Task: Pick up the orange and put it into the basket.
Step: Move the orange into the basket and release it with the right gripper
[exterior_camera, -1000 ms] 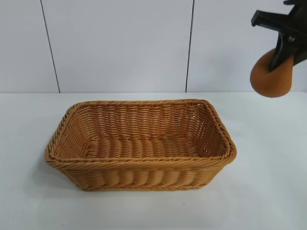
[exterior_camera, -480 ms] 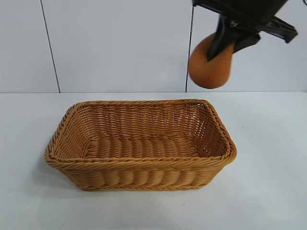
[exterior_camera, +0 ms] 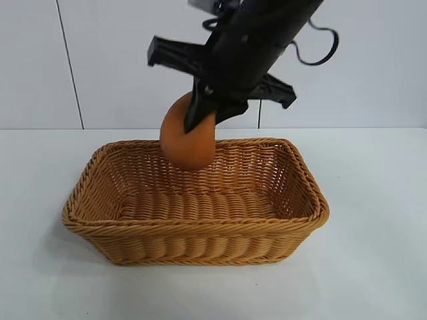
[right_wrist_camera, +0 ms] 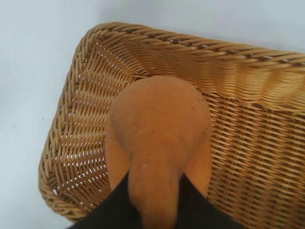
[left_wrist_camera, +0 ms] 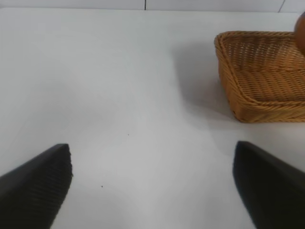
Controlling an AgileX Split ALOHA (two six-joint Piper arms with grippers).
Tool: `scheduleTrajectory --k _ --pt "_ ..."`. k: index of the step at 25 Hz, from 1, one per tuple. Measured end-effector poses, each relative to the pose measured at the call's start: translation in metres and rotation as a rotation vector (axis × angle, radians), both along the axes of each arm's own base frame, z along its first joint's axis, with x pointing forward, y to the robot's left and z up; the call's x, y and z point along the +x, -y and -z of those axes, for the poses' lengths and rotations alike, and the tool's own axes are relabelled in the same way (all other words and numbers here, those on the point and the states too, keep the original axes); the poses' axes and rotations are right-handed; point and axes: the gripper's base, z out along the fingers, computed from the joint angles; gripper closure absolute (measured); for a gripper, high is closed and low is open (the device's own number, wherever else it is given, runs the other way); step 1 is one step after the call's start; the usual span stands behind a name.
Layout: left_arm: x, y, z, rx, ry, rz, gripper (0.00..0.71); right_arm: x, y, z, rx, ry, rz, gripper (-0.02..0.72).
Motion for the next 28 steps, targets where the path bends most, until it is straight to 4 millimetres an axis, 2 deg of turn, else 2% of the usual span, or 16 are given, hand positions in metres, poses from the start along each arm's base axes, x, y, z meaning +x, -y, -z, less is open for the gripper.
scheduleTrajectory --k 5,7,10,12,14,17,19,22,28 --pt "0.000 0.000 0.000 0.000 0.000 0.000 0.059 0.008 -0.005 0.049 -0.053 -0.061 0.010 0.666" --pt "0.000 0.000 0.000 0.000 0.000 0.000 0.059 0.009 -0.006 0.057 -0.065 -0.082 0.011 0.666" --pt "0.000 0.000 0.000 0.000 0.000 0.000 0.059 0.008 -0.006 0.058 -0.065 -0.088 0.012 0.654" --pt "0.000 0.000 0.000 0.000 0.000 0.000 0.059 0.007 -0.005 0.058 -0.068 -0.095 0.011 0.585" --pt "0.000 0.000 0.000 0.000 0.000 0.000 0.059 0.006 -0.005 0.057 -0.077 -0.115 0.004 0.429" --pt "0.000 0.000 0.000 0.001 0.000 0.000 0.059 0.008 -0.007 0.045 -0.074 -0.104 -0.008 0.171" --pt "0.000 0.000 0.000 0.001 0.000 0.000 0.059 0.010 -0.008 0.031 -0.072 -0.082 -0.023 0.091" --pt "0.000 0.000 0.000 0.001 0.000 0.000 0.060 0.012 -0.010 0.007 -0.092 -0.095 -0.046 0.055" --pt "0.000 0.000 0.000 0.001 0.000 0.000 0.060 0.016 -0.006 -0.038 -0.247 -0.147 -0.105 0.052"
